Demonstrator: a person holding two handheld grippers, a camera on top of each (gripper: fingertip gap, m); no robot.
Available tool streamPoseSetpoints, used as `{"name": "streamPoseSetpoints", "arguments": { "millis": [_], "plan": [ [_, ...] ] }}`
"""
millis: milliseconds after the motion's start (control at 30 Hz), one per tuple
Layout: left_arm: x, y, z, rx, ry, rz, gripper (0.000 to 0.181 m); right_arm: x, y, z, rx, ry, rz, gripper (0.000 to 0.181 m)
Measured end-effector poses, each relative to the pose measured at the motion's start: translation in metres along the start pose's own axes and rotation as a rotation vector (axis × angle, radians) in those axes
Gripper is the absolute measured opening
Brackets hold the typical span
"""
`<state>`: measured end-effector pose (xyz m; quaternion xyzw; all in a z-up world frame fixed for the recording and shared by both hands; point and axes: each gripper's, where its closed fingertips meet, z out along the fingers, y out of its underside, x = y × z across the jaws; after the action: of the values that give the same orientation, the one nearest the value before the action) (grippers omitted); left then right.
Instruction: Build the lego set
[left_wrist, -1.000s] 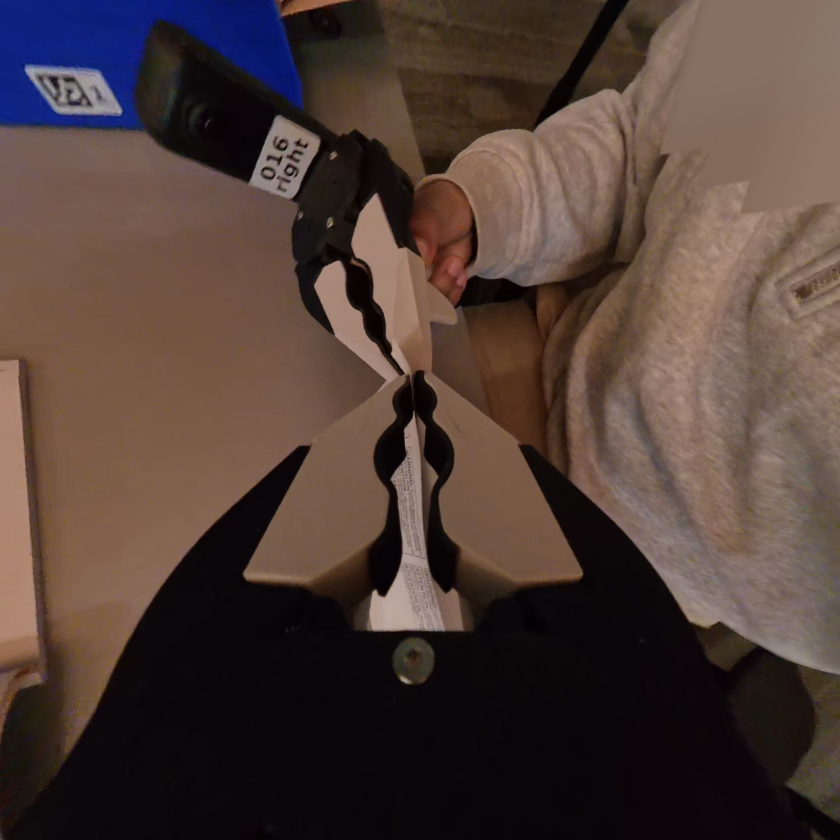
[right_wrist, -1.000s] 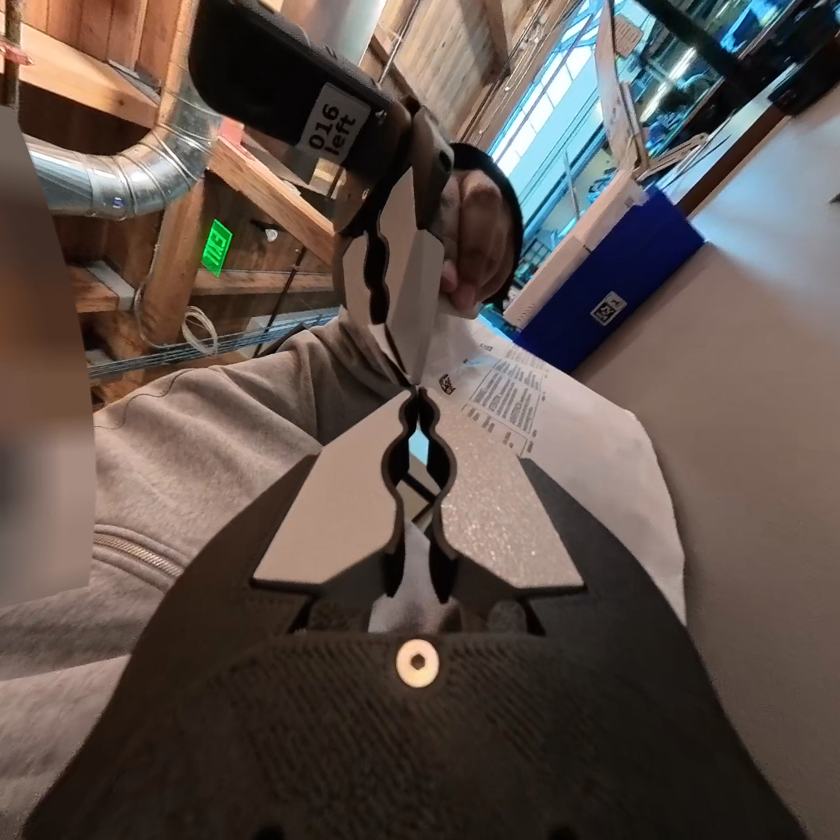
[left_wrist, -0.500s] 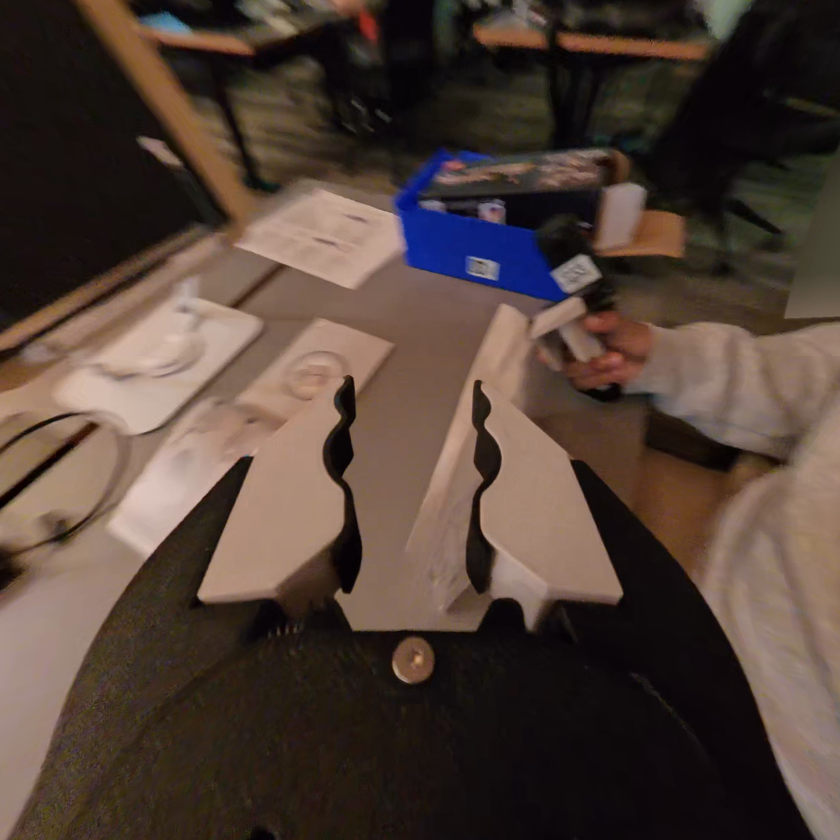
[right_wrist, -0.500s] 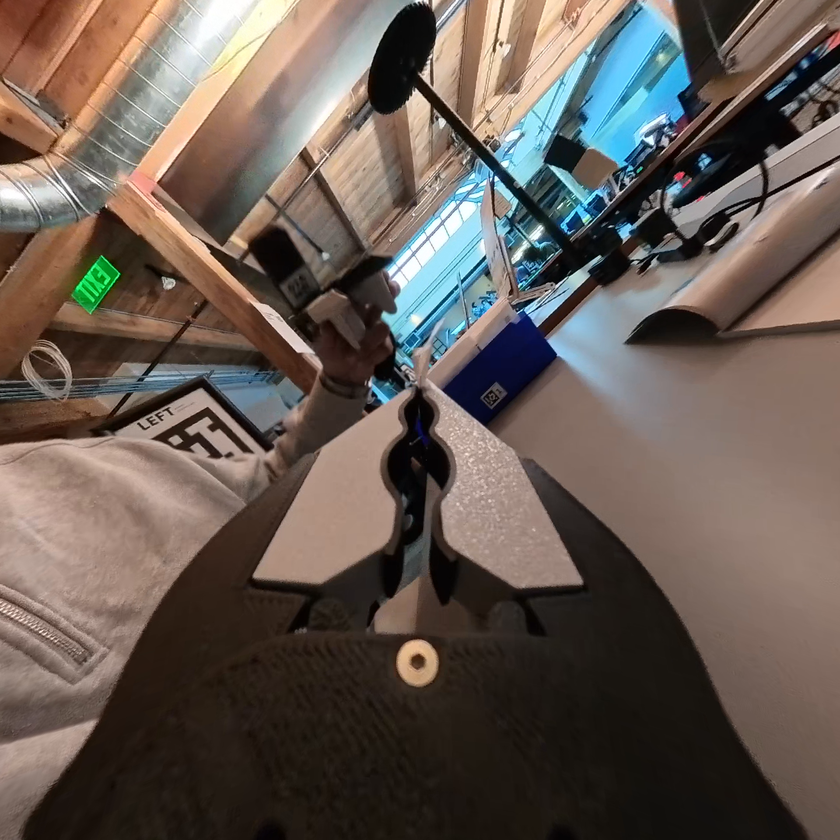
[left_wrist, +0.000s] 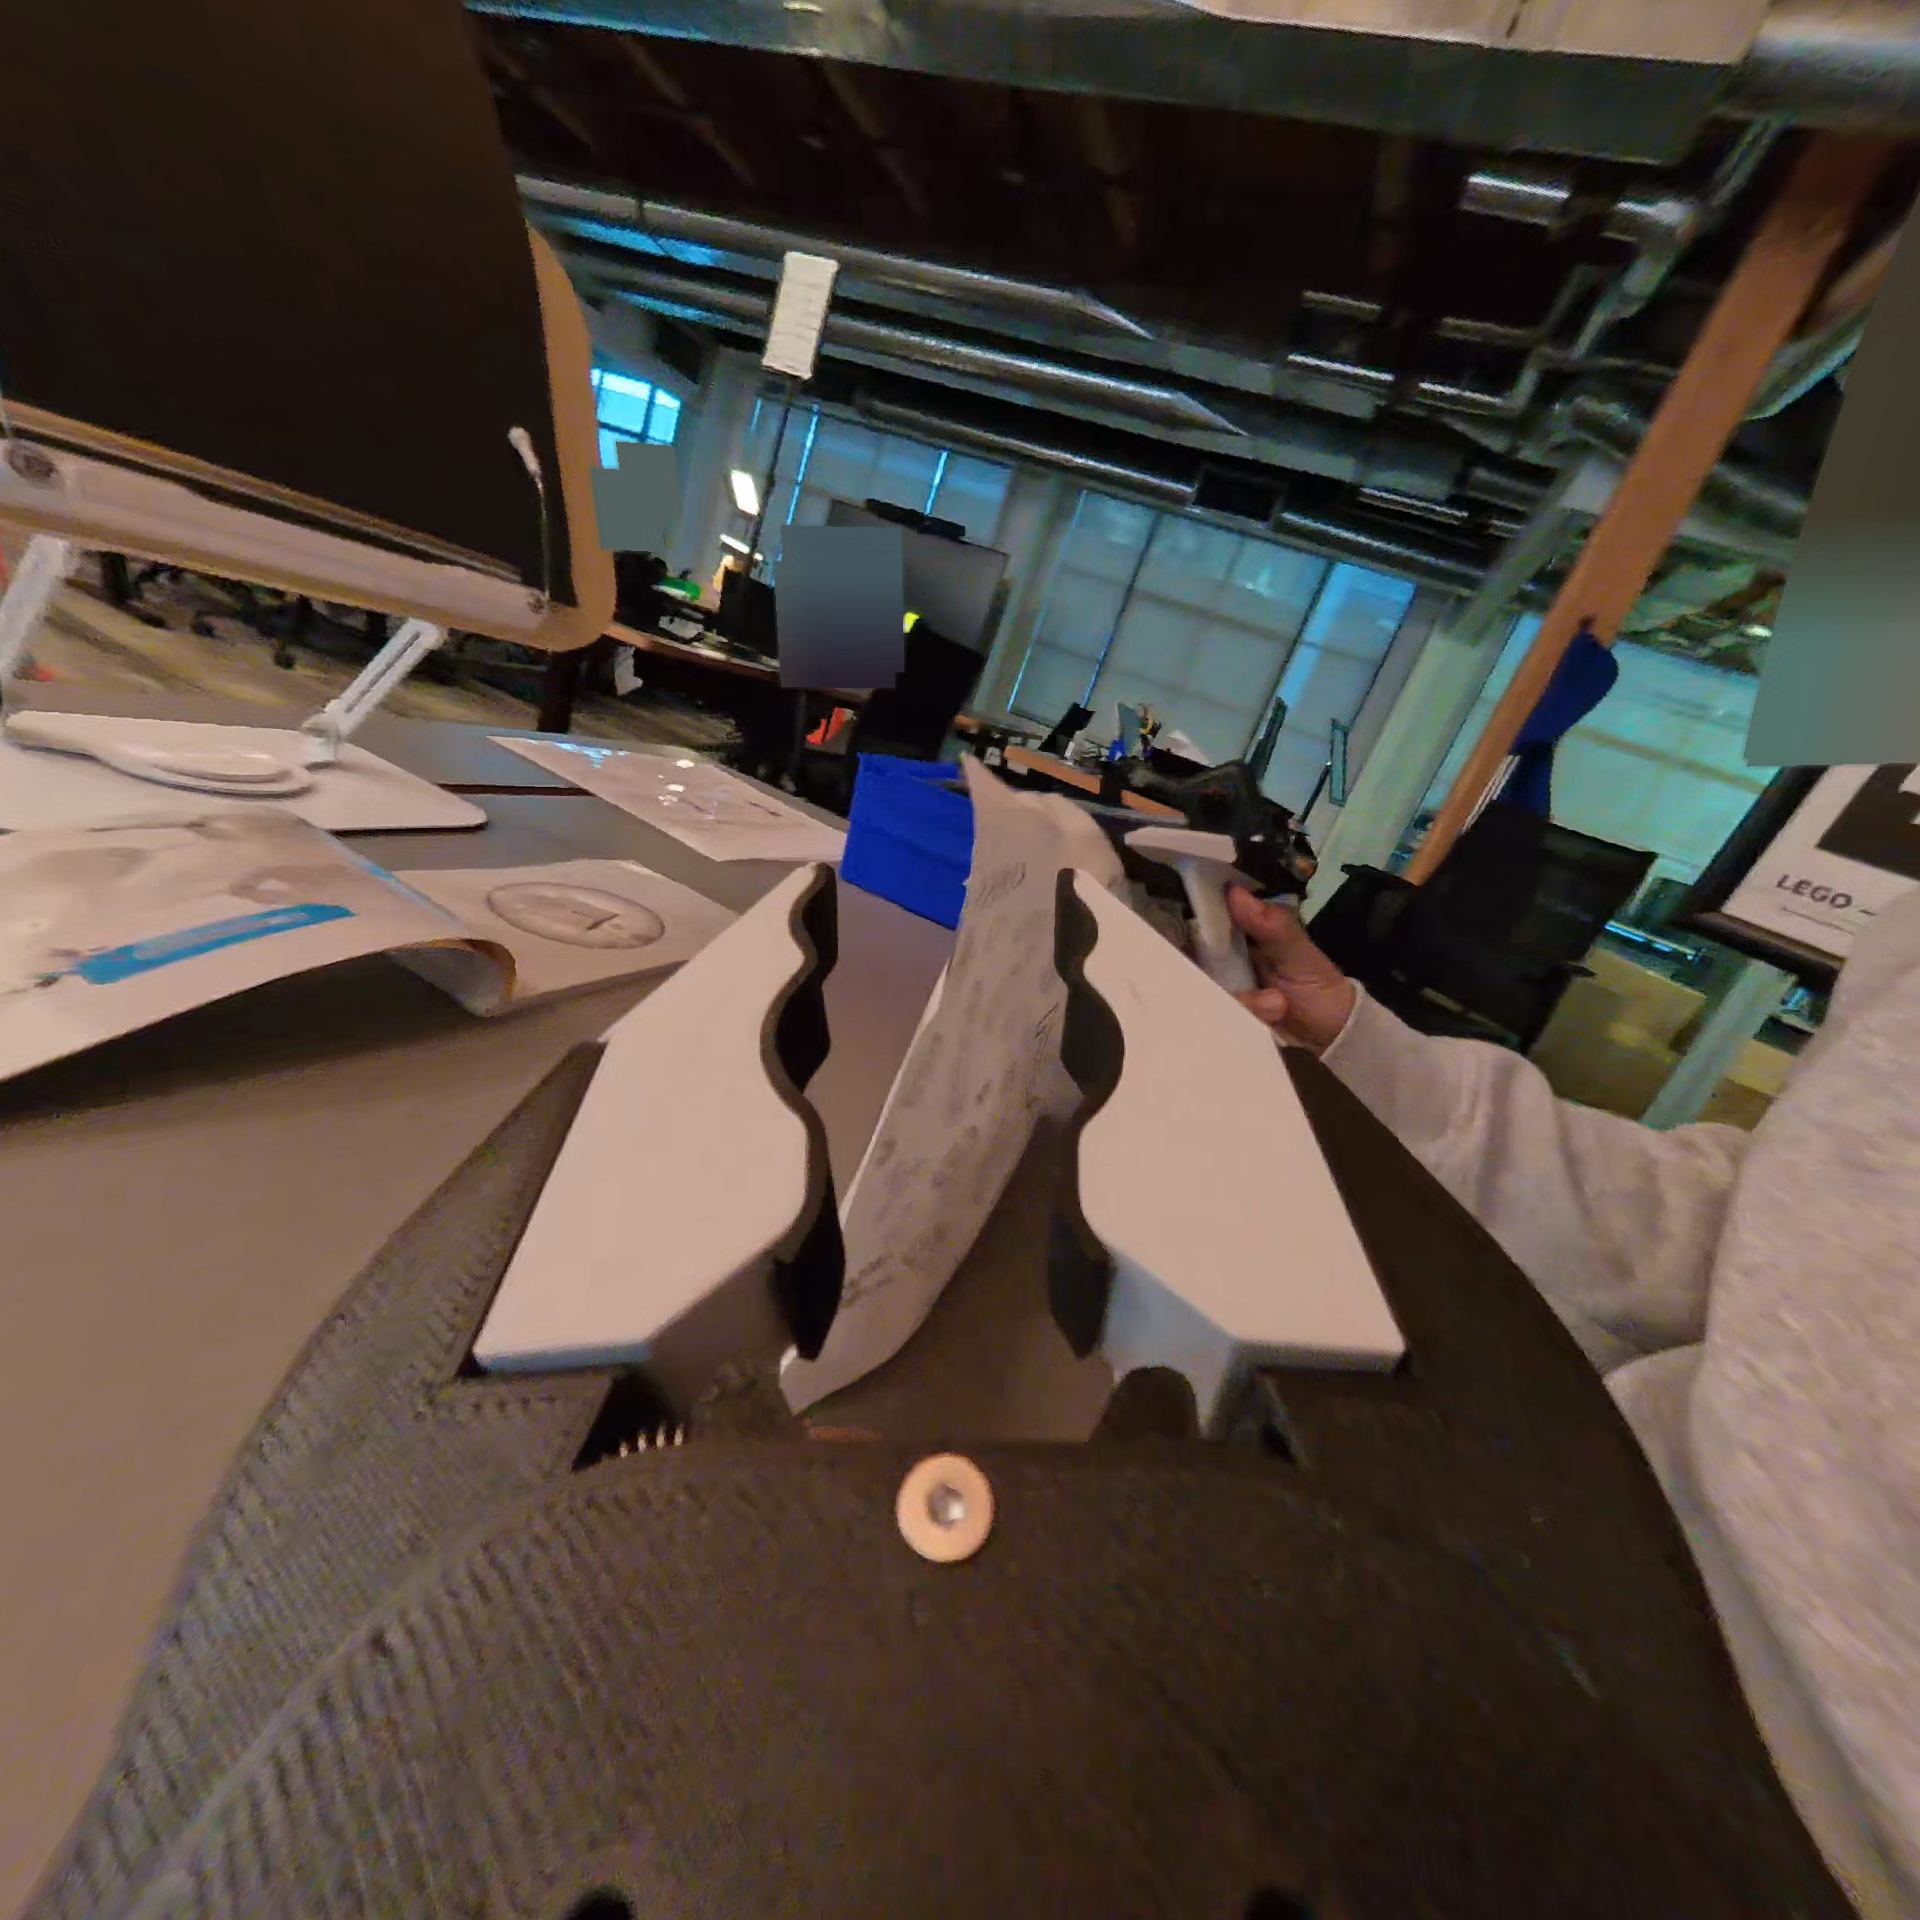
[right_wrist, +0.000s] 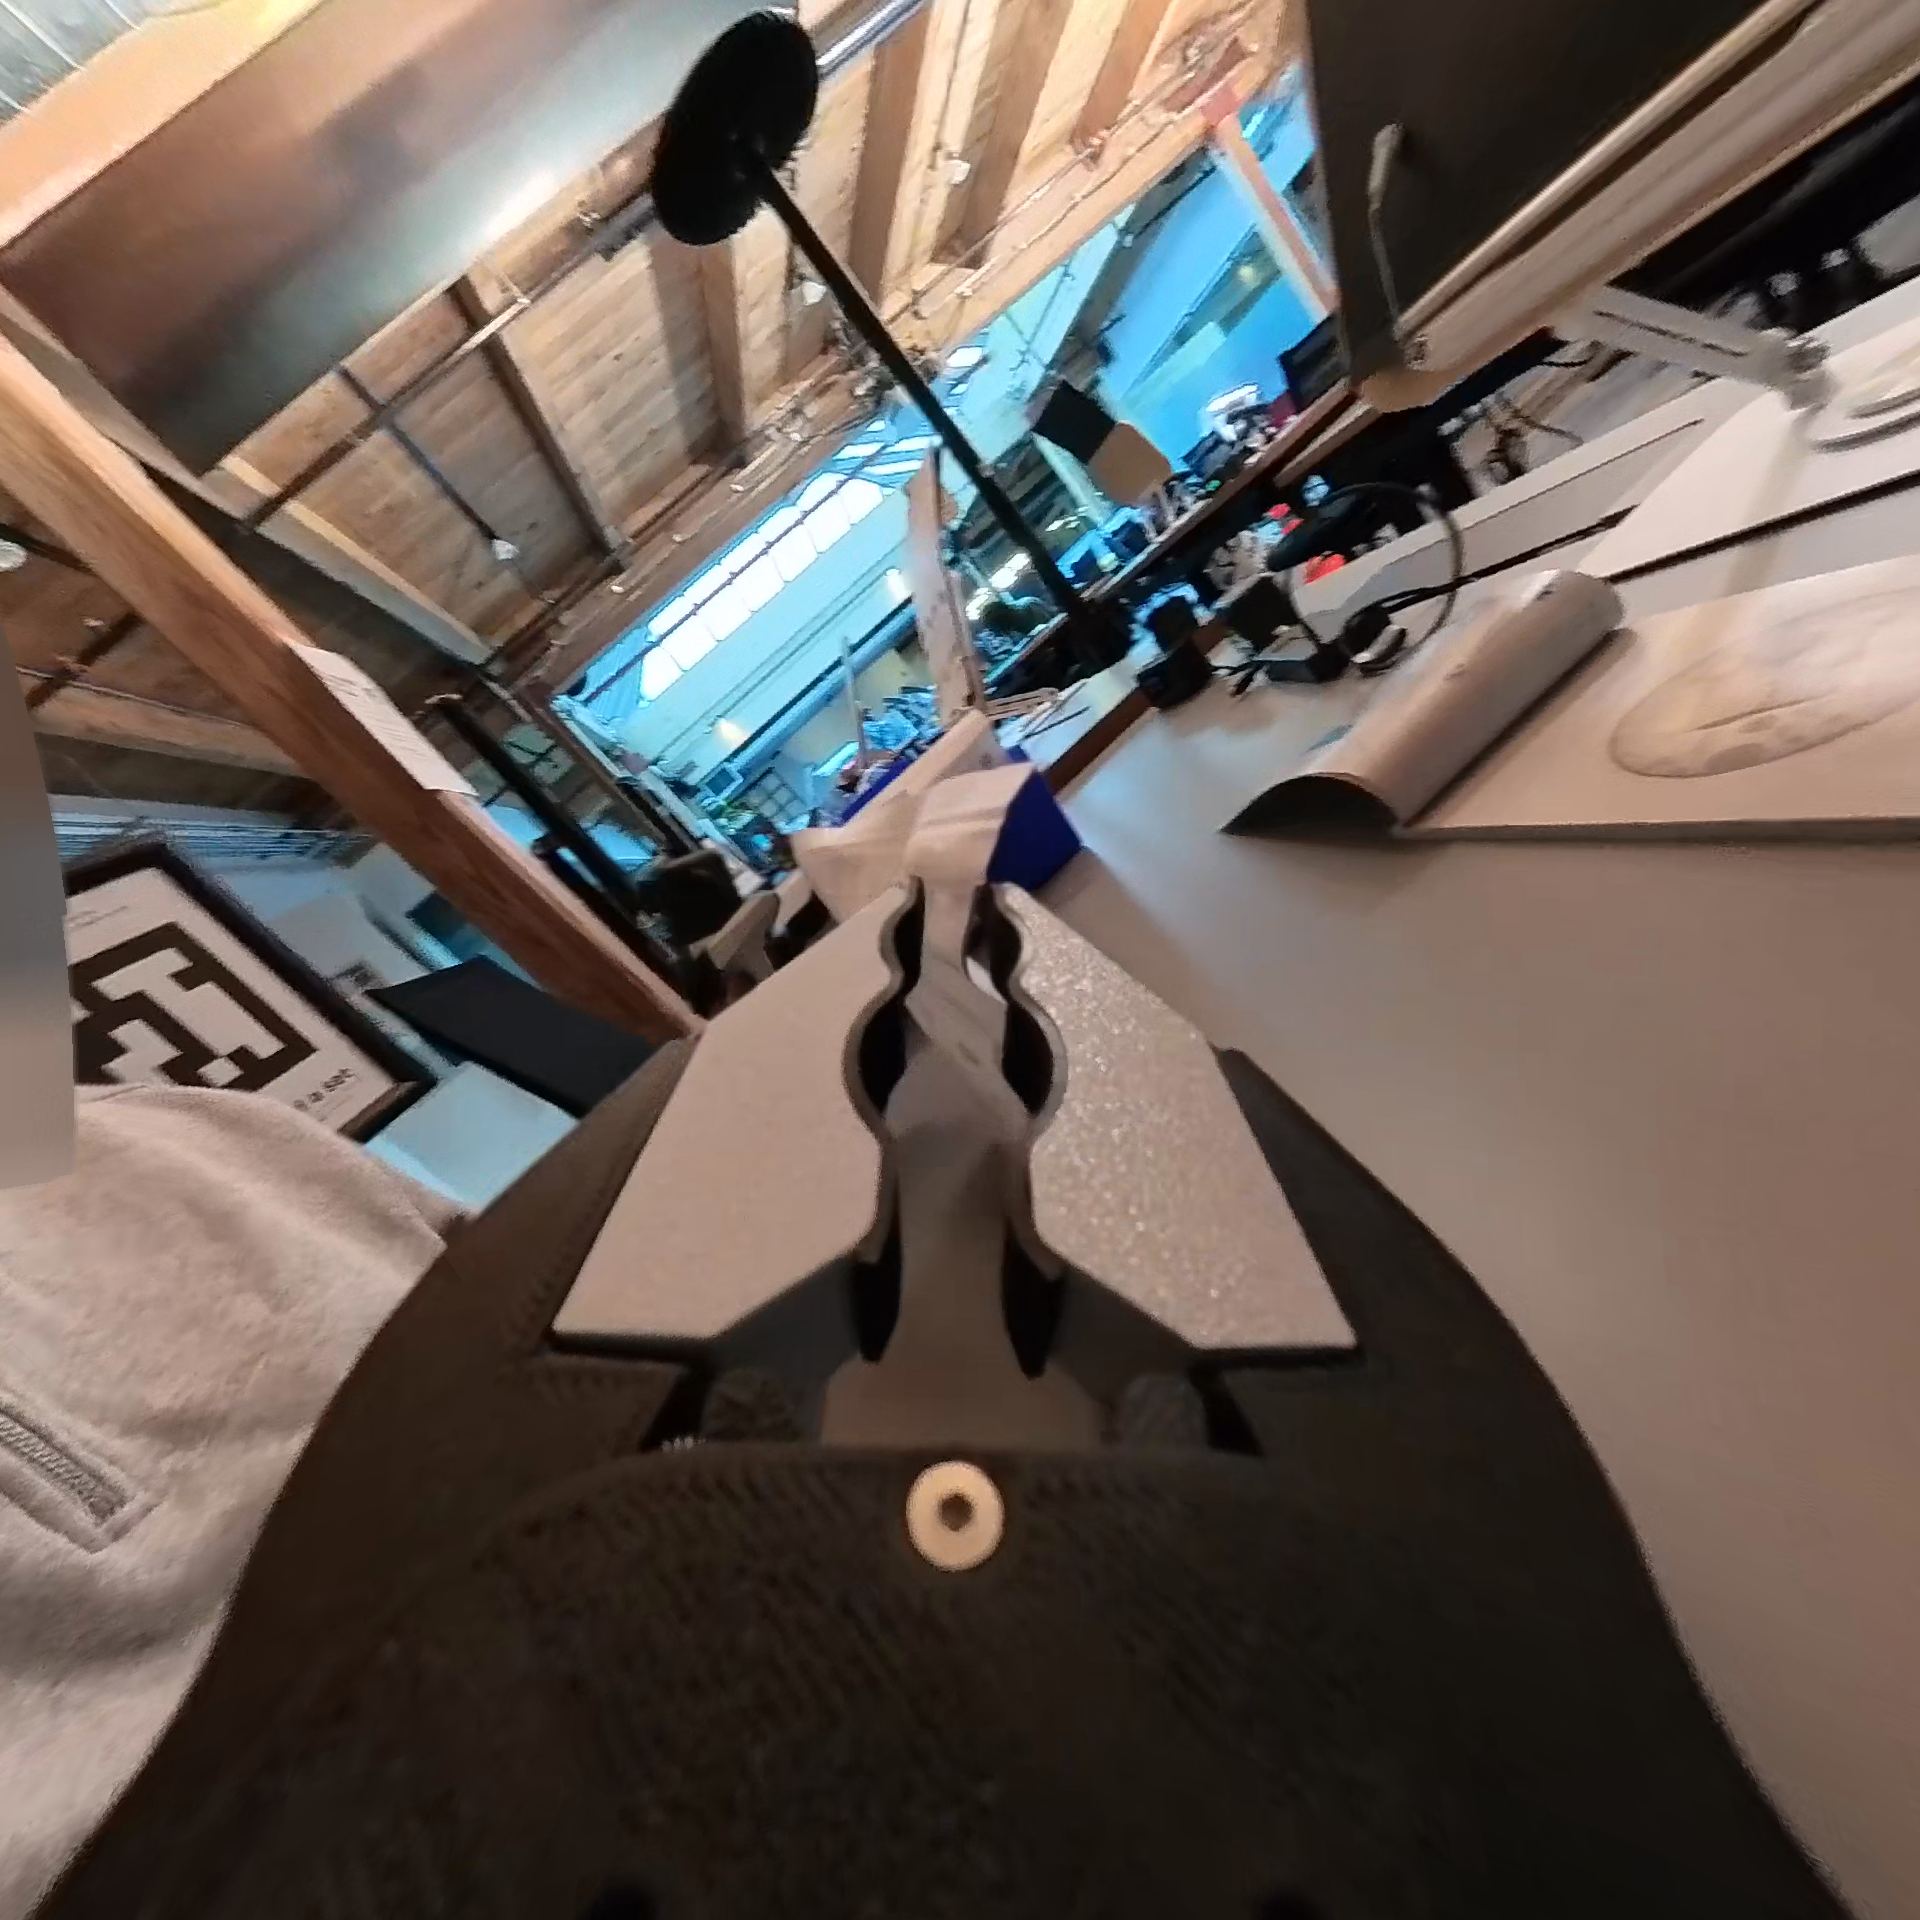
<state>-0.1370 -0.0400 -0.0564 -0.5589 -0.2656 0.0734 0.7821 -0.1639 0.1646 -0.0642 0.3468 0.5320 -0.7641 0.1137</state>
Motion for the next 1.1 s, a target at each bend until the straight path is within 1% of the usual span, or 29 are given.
{"name": "streamPoseSetpoints", "arguments": {
  "millis": [67, 133, 167, 200, 233, 267, 300, 367, 467, 533, 600, 667, 733, 800, 867, 900, 933, 1000, 1067, 1100],
  "plan": [
    [-0.001, 0.009, 0.001, -0.029, -0.017, 0.0, 0.037, 0.003, -0.004, -0.01, 0.026, 0.077, -0.015, 0.018],
    [-0.004, 0.02, 0.005, -0.056, -0.041, -0.004, 0.029, -0.001, -0.022, -0.025, 0.114, 0.128, -0.027, 0.022],
    [-0.004, 0.024, 0.007, -0.061, -0.039, -0.002, 0.021, -0.007, -0.033, -0.031, 0.164, 0.141, -0.039, 0.025],
    [-0.004, 0.026, 0.008, -0.066, -0.04, 0.002, 0.01, -0.014, -0.043, -0.034, 0.196, 0.151, -0.06, 0.027],
    [-0.004, 0.026, 0.009, -0.063, -0.04, 0.003, 0.003, -0.023, -0.05, -0.033, 0.2, 0.163, -0.095, 0.027],
    [-0.003, 0.026, 0.01, -0.059, -0.029, -0.005, 0.002, -0.033, -0.053, -0.028, 0.174, 0.171, -0.137, 0.027],
    [-0.001, 0.026, 0.01, -0.06, -0.013, -0.026, 0.0, -0.044, -0.053, -0.018, 0.128, 0.175, -0.177, 0.028],
    [0.005, 0.026, 0.009, -0.065, 0.055, -0.108, 0.0, -0.067, -0.045, 0.012, 0.011, 0.157, -0.212, 0.03],
    [0.013, 0.024, 0.007, -0.062, 0.125, -0.239, 0.0, -0.112, -0.014, 0.068, -0.221, 0.012, -0.212, 0.038],
    [0.017, 0.021, 0.006, -0.053, 0.143, -0.254, 0.0, -0.13, 0.005, 0.1, -0.367, -0.038, -0.311, 0.037],
    [0.018, 0.02, 0.006, -0.062, 0.143, -0.232, 0.0, -0.134, 0.021, 0.127, -0.516, -0.069, -0.456, 0.036],
    [0.019, 0.021, 0.005, -0.065, 0.138, -0.212, 0.0, -0.121, 0.033, 0.149, -0.678, -0.055, -0.6, 0.036],
    [0.018, 0.022, 0.005, -0.067, 0.133, -0.2, 0.0, -0.104, 0.045, 0.168, -0.84, -0.05, -0.656, 0.035],
    [0.016, 0.022, 0.005, -0.069, 0.126, -0.187, 0.0, -0.101, 0.067, 0.179, -1.015, -0.121, -0.613, 0.04],
    [0.016, 0.023, 0.005, -0.071, 0.124, -0.172, 0.0, -0.097, 0.091, 0.18, -1.198, -0.167, -0.561, 0.044],
    [0.016, 0.023, 0.004, -0.071, 0.127, -0.167, 0.0, -0.093, 0.1, 0.179, -1.275, -0.167, -0.57, 0.045],
    [0.016, 0.023, 0.004, -0.073, 0.127, -0.16, 0.0, -0.087, 0.105, 0.18, -1.326, -0.155, -0.609, 0.043],
    [0.014, 0.024, 0.003, -0.077, 0.118, -0.138, 0.0, -0.078, 0.11, 0.182, -1.383, -0.127, -0.694, 0.034],
    [0.011, 0.025, 0.002, -0.083, 0.104, -0.12, 0.0, -0.076, 0.112, 0.182, -1.415, -0.123, -0.715, 0.021],
    [0.01, 0.025, 0.002, -0.083, 0.101, -0.117, 0.0, -0.076, 0.112, 0.182, -1.42, -0.117, -0.713, 0.018]
  ]
}}
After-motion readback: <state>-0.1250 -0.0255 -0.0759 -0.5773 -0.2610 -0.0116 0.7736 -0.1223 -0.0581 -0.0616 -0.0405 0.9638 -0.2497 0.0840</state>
